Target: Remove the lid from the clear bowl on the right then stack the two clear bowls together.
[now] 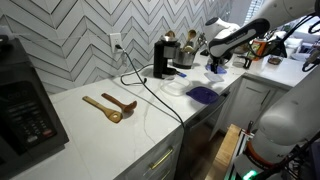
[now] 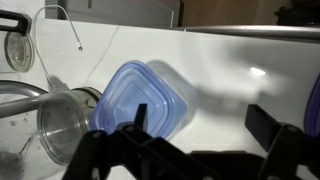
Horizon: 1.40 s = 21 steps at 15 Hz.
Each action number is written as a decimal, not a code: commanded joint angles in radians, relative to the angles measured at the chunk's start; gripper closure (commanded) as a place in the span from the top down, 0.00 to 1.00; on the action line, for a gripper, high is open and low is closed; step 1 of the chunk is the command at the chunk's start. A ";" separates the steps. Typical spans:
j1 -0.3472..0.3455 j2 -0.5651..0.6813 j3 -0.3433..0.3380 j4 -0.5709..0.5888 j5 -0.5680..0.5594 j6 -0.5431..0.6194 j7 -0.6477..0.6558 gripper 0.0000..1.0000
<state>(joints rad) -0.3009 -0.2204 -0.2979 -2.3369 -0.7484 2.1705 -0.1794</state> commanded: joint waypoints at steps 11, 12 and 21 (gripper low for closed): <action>-0.030 0.088 -0.059 -0.004 -0.036 0.177 -0.082 1.00; -0.032 0.098 -0.065 -0.003 -0.021 0.201 -0.089 1.00; -0.061 0.141 -0.082 -0.002 -0.029 0.310 -0.078 1.00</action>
<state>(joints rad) -0.3455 -0.0955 -0.3701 -2.3356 -0.7635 2.4372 -0.2467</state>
